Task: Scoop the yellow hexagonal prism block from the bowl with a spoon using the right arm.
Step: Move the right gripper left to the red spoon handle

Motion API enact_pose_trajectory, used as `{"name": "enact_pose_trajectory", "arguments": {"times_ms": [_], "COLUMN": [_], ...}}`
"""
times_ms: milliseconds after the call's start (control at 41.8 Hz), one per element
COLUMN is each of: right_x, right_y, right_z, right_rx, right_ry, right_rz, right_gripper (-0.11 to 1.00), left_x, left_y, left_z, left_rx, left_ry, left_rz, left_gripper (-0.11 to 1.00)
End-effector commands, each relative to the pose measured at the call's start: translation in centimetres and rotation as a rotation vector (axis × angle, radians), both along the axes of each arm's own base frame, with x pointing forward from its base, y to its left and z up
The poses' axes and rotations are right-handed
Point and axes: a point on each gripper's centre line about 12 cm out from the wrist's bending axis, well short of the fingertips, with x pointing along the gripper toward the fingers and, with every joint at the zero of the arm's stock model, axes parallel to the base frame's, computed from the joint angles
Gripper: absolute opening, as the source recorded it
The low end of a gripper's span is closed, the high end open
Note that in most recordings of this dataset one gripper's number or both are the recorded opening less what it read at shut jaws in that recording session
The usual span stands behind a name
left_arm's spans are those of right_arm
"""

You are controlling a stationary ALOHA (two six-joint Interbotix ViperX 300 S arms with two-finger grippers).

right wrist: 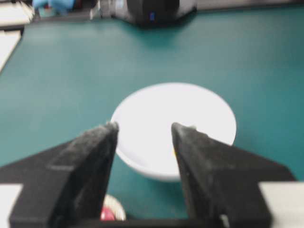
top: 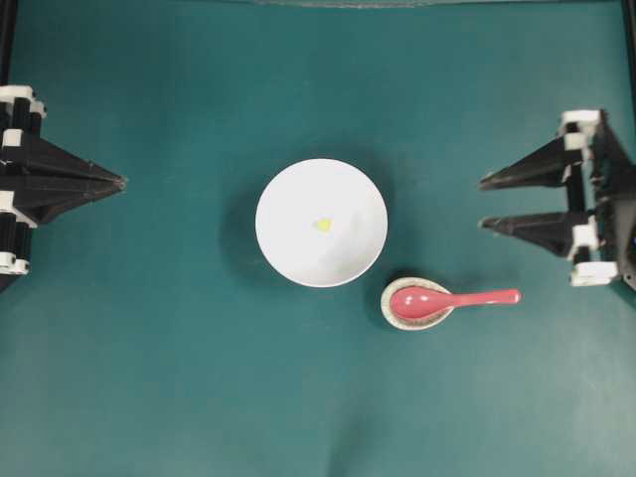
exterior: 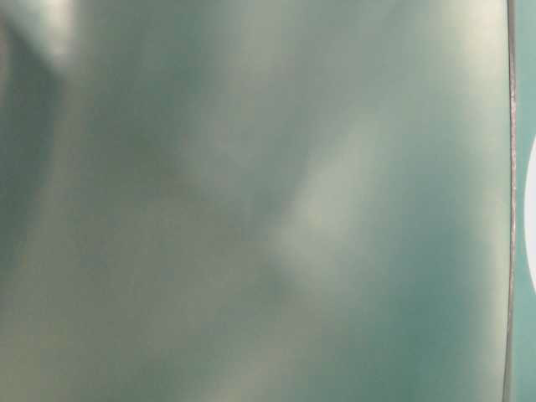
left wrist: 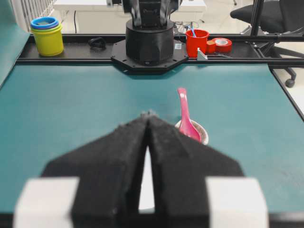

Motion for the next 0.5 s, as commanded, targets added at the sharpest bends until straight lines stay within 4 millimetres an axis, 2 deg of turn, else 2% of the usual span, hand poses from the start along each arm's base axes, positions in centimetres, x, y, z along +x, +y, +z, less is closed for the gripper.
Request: {"name": "enact_pose_trajectory", "arguments": {"times_ms": [0,215,478], "right_x": [0.7,1.8,1.0], "right_y": [0.2,1.1,2.5], "right_z": [-0.5,-3.4,-7.5], "right_rx": [0.004,0.014,0.093], "right_ry": [0.018,0.074,0.058], "right_rz": [0.007,0.038,0.052], "right_gripper": [0.55,0.55,0.55], "left_x": [0.2,0.2,0.2], "left_y": [0.0,0.0,0.0], "left_z": [0.8,0.7,0.6], "left_rx": [0.005,0.003,0.005], "left_ry": [-0.018,-0.008,0.006], "left_rz": [-0.001,0.000,0.000], "left_gripper": [0.01,0.01,0.01]}}
